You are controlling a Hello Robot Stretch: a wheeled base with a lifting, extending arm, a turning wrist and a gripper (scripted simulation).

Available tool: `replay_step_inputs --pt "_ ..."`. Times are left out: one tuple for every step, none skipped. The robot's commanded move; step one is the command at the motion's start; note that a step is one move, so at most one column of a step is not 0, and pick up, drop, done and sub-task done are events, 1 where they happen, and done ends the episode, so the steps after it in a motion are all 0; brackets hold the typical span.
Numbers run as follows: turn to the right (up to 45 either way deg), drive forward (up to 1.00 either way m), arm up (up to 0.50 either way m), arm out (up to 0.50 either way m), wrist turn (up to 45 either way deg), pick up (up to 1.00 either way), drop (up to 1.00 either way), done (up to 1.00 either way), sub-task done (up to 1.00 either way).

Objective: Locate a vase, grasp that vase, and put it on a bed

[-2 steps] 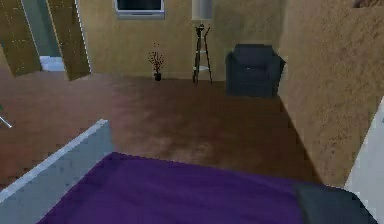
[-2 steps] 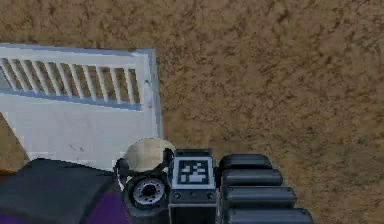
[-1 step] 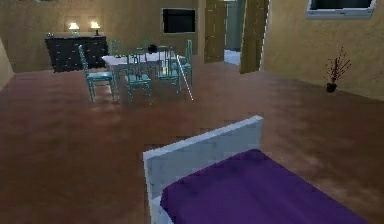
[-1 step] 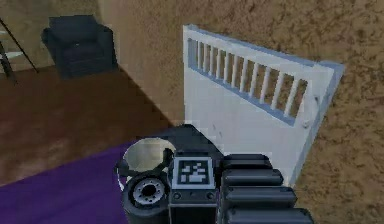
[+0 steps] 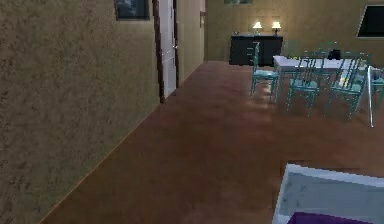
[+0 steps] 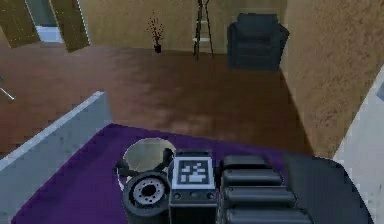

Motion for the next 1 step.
replay_step_inputs --pt "-45.0 0.0 0.0 0.0 0.0 0.0 0.0 0.0 0.0"
